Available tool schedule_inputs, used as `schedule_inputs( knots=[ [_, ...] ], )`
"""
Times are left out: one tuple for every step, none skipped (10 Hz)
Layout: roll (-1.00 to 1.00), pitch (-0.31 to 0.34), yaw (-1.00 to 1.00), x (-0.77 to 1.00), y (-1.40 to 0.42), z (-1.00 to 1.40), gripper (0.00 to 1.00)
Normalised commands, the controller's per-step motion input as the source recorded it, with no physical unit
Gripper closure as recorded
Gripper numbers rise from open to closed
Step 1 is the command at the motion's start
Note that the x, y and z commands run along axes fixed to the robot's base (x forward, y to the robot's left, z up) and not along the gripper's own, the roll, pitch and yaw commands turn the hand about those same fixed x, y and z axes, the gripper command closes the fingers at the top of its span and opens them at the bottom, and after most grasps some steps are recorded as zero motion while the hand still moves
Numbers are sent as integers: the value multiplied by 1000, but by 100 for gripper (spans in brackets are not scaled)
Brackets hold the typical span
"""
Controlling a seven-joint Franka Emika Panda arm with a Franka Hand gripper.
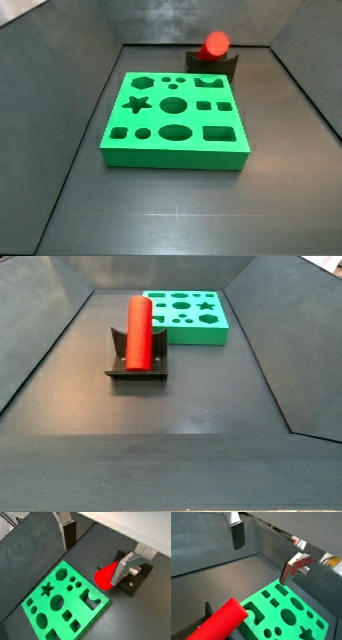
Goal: Pick up the round object. Move up. Place the round object on the fixture. Regrasp the round object. Move to above the board. Insert the round object.
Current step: Regrasp the round object.
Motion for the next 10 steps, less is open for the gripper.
schedule_inputs(
  knots=[
    [1000, 12, 17, -39, -195, 49, 0],
    [1000, 7, 18, -34, -5, 20, 0],
    [1000, 5, 18, -32, -2, 18, 0],
    [1000, 0, 20, -16, -31, 11, 0],
    [1000, -3, 20, -7, -29, 4, 0],
    [1000, -4, 22, 0, -19, 8, 0],
    [1000, -1, 23, -2, -19, 6, 0],
    [1000, 4, 24, 0, -19, 2, 0],
    [1000, 9, 26, 10, -21, 0, 0],
    [1000, 18, 28, 24, -21, -7, 0]
  ],
)
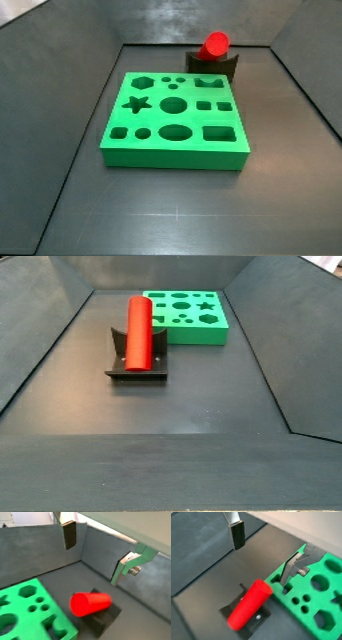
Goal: Pick up the round object. Move up. Place the round object on the fixture. Regrasp the round object. Move to above the board. Insert the round object.
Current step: Regrasp the round object.
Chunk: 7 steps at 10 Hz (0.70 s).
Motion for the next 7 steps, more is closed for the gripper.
schedule_inputs(
  knots=[
    [1000, 26, 30, 37, -24, -5, 0],
    [1000, 41, 35, 50, -30, 0, 0],
    [1000, 52, 37, 56, -29, 1, 0],
    [1000, 73, 47, 76, -34, -5, 0],
    [1000, 88, 51, 82, -36, -6, 0],
    [1000, 126, 74, 92, -42, -6, 0],
    [1000, 144, 87, 96, -47, -5, 0]
  ],
)
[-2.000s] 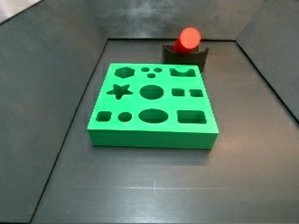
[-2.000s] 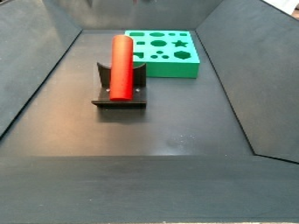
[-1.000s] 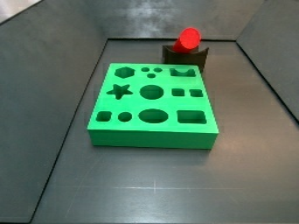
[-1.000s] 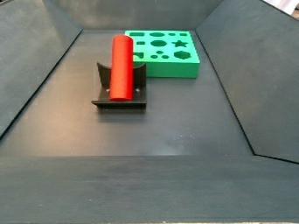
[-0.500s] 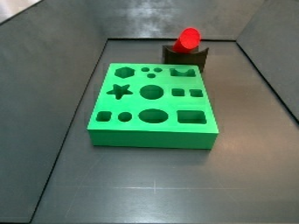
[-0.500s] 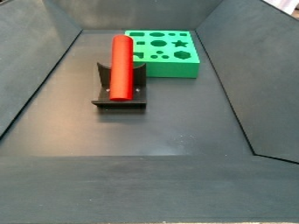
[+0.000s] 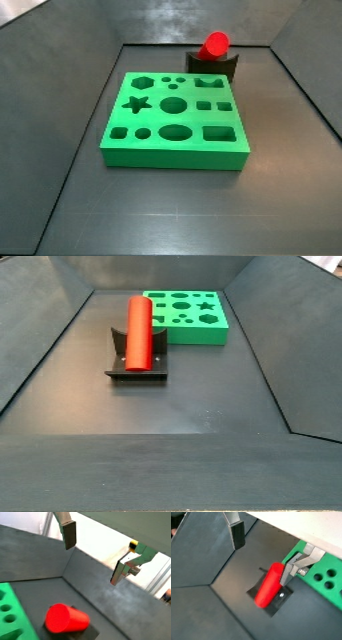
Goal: Pick up the round object. Move up. Place the round object on the fixture. Regrasp the round object. Move to above the board. Insert the round object.
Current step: Regrasp the round object.
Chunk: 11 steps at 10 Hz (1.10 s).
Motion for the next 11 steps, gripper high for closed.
schedule_inputs(
  knots=[
    [1000, 183, 129, 101, -48, -9, 0],
    [865, 186, 156, 101, -50, -9, 0],
    [610, 164, 185, 102, -51, -9, 0],
    [419, 141, 204, 102, -51, -12, 0],
    [276, 111, 214, 98, -42, 0, 0],
    [204, 73, 219, 86, -36, 1, 0],
    [178, 36, 214, 80, -45, -6, 0],
    [167, 19, 201, 84, -52, -13, 0],
    [87, -17, 243, 35, 44, -1000, 0],
    [85, -25, 222, 37, 44, -1000, 0],
    [81, -65, 186, 48, 42, -1000, 0]
  ],
)
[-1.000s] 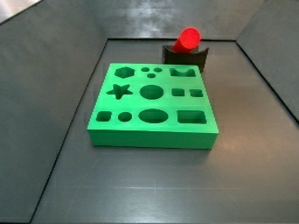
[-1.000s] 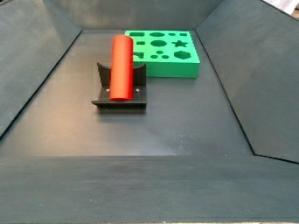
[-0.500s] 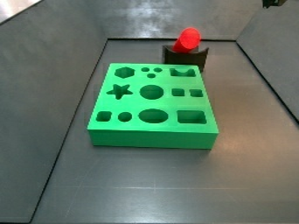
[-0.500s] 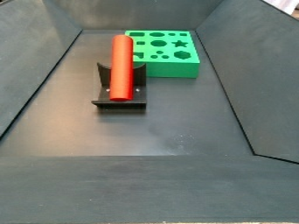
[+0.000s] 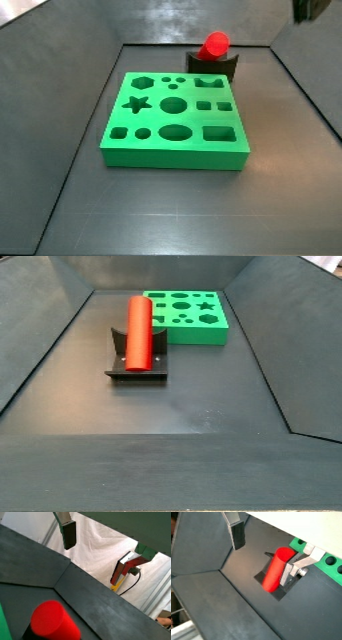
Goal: Pick up the round object. Move up. Place the round object on the fixture. Regrasp the round object. Move to above the board. Insert the round object.
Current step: Regrasp the round object.
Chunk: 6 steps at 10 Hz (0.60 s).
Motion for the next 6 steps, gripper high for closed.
schedule_inputs(
  knots=[
    [78, -116, 141, 62, 38, -1000, 0],
    [74, -141, 103, 69, 36, -1000, 0],
    [70, -151, 66, 74, 33, -1000, 0],
    [72, -153, 26, 79, 31, -1000, 0],
    [73, -141, -18, 82, 27, -1000, 0],
    [71, -129, -41, 89, 26, -1000, 0]
  ],
)
